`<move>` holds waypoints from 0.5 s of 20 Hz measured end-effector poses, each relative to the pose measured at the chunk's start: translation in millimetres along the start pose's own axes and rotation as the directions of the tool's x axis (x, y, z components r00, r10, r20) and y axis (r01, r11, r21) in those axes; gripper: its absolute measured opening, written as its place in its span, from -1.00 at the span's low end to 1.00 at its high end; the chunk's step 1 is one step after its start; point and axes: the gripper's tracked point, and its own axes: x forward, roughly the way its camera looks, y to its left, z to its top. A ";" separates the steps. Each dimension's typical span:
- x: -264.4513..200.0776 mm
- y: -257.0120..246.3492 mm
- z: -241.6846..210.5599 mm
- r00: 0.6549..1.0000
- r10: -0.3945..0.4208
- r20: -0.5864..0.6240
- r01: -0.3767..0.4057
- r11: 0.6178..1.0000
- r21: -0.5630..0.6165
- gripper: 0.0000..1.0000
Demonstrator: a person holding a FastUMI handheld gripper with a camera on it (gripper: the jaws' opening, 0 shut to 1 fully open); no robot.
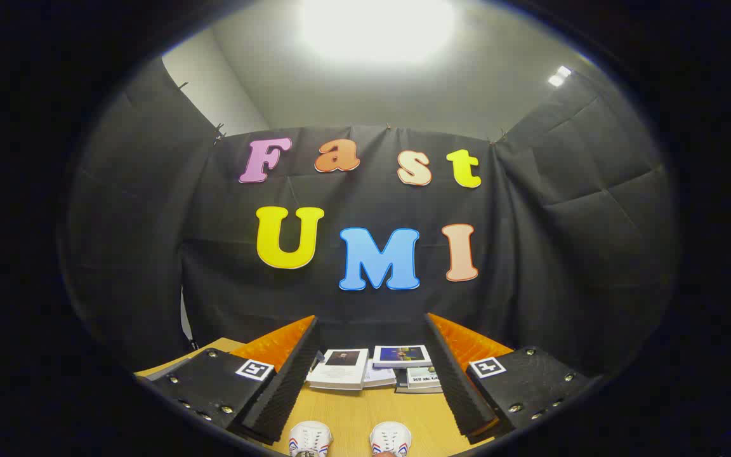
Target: Open the storage box then place both shoes into the box .Put the left shoe in first, then the right shoe, with the right side of both shoes facing outward in a uniform manner.
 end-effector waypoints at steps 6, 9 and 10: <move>3.4 7.0 -4.5 1.000 0.016 -0.019 -0.016 1.000 0.001 0.93; 3.8 12.4 -2.7 0.999 0.030 -0.015 -0.029 1.000 0.002 0.93; 3.8 13.2 -3.3 0.999 0.031 -0.014 -0.031 1.000 -0.001 0.93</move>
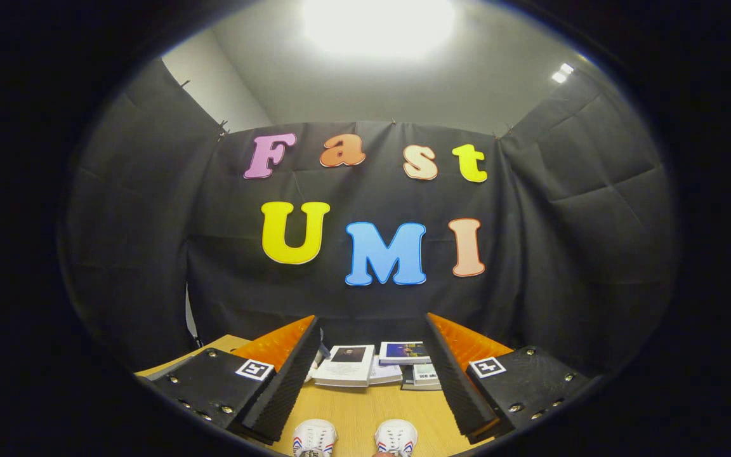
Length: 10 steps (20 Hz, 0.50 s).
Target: Open the storage box then place both shoes into the box .Put the left shoe in first, then the right shoe, with the right side of both shoes facing outward in a uniform manner.
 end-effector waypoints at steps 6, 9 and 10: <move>-2.1 1.9 -6.1 1.000 0.003 -0.012 -0.002 0.999 0.034 0.93; -4.4 8.0 -13.4 0.999 0.030 -0.033 -0.027 0.996 0.081 0.93; -5.8 11.1 -18.9 0.998 0.044 -0.047 -0.039 0.993 0.111 0.93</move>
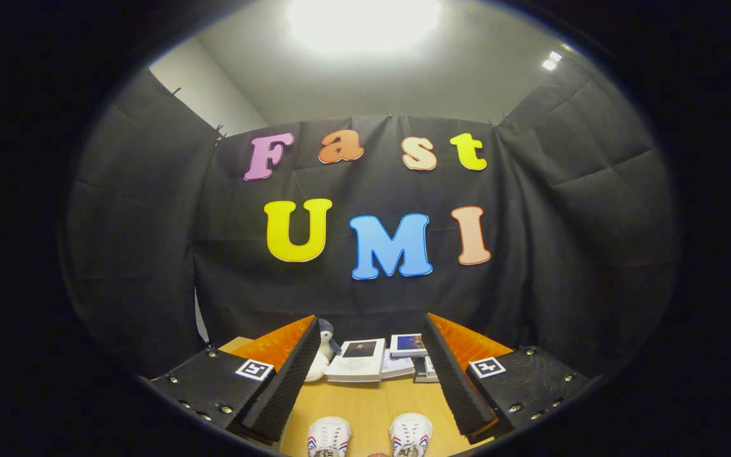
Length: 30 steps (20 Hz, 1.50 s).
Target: Open the storage box then place both shoes into the box .Put the left shoe in first, then the right shoe, with the right side of both shoes facing outward in a uniform manner.
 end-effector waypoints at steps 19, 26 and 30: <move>-8.6 75.4 -147.7 0.842 0.395 -0.368 0.017 0.663 0.749 0.95; -12.0 102.3 -186.2 0.760 0.506 -0.408 0.086 0.544 0.835 0.95; -26.4 121.9 -210.0 0.698 0.565 -0.439 0.111 0.520 0.847 0.91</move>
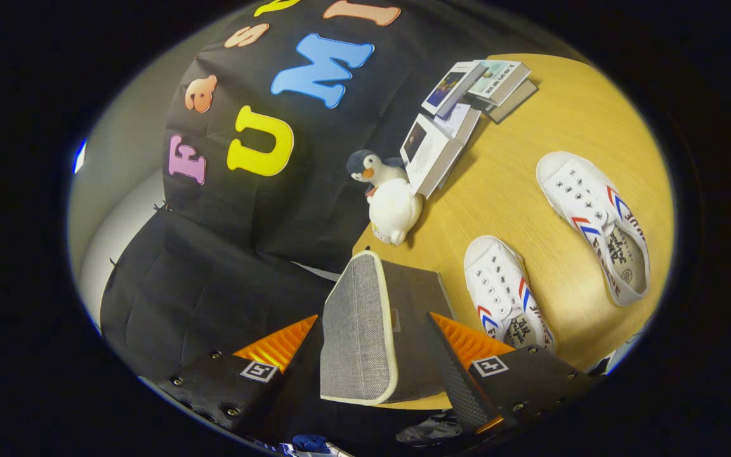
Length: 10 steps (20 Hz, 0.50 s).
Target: Open the storage box then place both shoes into the box .Put the left shoe in first, then the right shoe, with the right side of both shoes facing outward in a uniform manner.
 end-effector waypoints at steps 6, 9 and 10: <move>17.4 -5.1 -33.0 0.995 0.019 -0.102 -0.015 0.999 0.036 0.90; 24.0 -5.5 -47.1 0.988 0.036 -0.148 -0.025 0.997 0.073 0.91; 26.0 -5.4 -52.1 0.986 0.040 -0.162 -0.027 0.996 0.085 0.91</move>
